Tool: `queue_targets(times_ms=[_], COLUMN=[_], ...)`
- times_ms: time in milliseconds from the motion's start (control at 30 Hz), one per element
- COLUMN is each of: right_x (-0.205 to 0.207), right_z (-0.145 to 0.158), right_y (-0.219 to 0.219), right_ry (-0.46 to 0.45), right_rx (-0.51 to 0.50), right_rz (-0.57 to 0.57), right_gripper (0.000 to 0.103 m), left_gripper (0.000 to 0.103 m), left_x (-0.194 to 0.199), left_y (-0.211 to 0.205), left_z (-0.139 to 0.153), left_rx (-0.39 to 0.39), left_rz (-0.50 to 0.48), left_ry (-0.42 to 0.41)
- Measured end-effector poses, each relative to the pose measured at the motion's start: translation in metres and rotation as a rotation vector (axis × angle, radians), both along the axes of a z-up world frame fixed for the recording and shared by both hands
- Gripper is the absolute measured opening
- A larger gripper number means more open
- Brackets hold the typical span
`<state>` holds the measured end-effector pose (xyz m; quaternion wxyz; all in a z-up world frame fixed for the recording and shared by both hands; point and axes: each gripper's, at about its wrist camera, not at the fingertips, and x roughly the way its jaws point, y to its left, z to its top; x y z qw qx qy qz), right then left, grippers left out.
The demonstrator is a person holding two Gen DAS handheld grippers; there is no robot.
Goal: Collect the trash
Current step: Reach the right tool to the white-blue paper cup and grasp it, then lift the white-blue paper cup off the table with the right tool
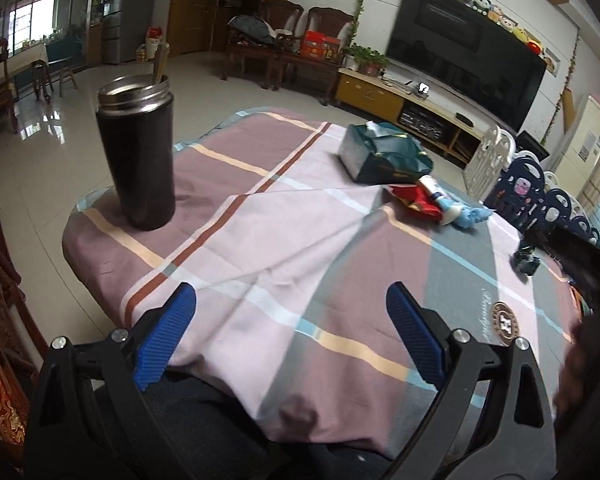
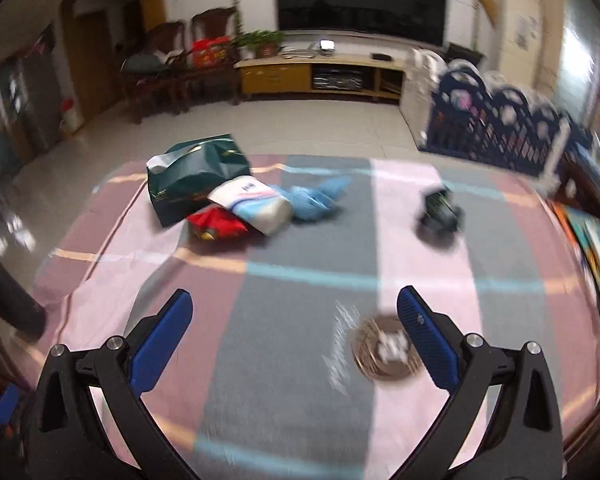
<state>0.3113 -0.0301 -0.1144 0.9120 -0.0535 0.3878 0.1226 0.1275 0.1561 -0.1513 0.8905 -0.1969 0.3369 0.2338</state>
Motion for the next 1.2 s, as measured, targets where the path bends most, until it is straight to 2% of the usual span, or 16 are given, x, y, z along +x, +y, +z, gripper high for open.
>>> queue_targets(times_ms=[100,233,333,433,533,567,633,667,800,1000,1200], right_x=[0.055,0.108,0.136,0.152,0.159,0.16,0.162,0.162,0.144,0.096,0.04], right_z=[-0.015,-0.035,-0.055,-0.071,-0.085,-0.088,-0.093,-0.096,-0.089,-0.081,-0.06], right_y=[0.057,0.103,0.129,0.137,0.133,0.131,0.125,0.126,0.124,0.112,0.081], right_ry=[-0.007,0.002,-0.003,0.001,0.022,0.032,0.069,0.092,0.027,0.025,0.164], right_rx=[-0.111,-0.188,-0.322,-0.406,-0.436,-0.431,-0.399,-0.383,-0.413,-0.381,-0.133], right_rz=[0.047,0.072,0.08,0.095,0.097,0.096,0.094,0.093,0.127,0.243,0.307], right_gripper=[0.1,0.1,0.1,0.1,0.099,0.092,0.07,0.048,0.028,0.016,0.014], left_gripper=[0.096,0.096,0.096,0.096,0.096,0.096,0.096,0.096,0.096,0.096,0.096], left_x=[0.005,0.01,0.014,0.016,0.016,0.016,0.016,0.016,0.016,0.016,0.016], left_y=[0.006,0.008,0.007,0.006,0.006,0.006,0.006,0.006,0.007,0.007,0.008], left_z=[-0.012,-0.019,-0.023,-0.025,-0.025,-0.025,-0.026,-0.026,-0.027,-0.027,-0.029], left_rx=[-0.02,-0.025,-0.028,-0.03,-0.032,-0.032,-0.034,-0.036,-0.039,-0.038,-0.047], left_rz=[0.004,0.004,-0.008,-0.013,-0.012,-0.013,-0.015,-0.014,-0.012,-0.012,-0.009], left_ry=[0.034,0.06,0.079,0.087,0.089,0.091,0.094,0.095,0.097,0.097,0.105])
